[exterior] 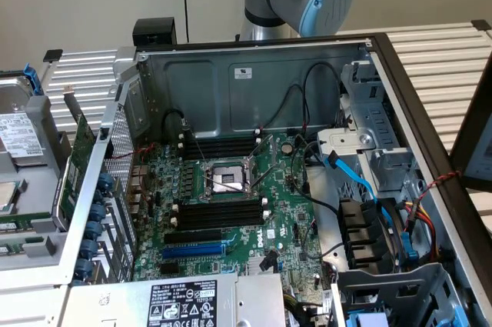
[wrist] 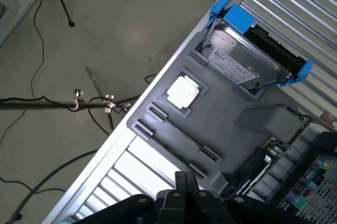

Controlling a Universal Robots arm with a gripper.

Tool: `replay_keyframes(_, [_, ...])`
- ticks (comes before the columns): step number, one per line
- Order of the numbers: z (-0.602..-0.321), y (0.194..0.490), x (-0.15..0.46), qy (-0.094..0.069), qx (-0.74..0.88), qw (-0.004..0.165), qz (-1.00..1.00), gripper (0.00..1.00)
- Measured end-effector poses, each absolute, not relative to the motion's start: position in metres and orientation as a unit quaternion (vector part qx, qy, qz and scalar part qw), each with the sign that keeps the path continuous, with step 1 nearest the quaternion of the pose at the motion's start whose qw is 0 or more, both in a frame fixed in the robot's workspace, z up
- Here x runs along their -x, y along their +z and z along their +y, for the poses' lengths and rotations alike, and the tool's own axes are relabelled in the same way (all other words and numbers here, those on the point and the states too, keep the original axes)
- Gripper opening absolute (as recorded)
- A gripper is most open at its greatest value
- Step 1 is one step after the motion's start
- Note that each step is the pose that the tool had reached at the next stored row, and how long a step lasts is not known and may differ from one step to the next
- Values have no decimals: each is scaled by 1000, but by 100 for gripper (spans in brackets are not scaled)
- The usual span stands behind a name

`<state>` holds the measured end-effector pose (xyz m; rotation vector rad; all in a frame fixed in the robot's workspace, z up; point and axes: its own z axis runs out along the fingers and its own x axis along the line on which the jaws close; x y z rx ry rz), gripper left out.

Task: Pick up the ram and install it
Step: 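Pick up the ram and move it above insertion slot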

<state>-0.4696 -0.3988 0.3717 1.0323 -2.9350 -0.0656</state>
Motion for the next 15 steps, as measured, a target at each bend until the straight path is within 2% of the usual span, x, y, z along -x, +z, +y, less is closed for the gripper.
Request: replay_keyframes(15, [-399, 372, 470, -19, -457, 17, -889, 11])
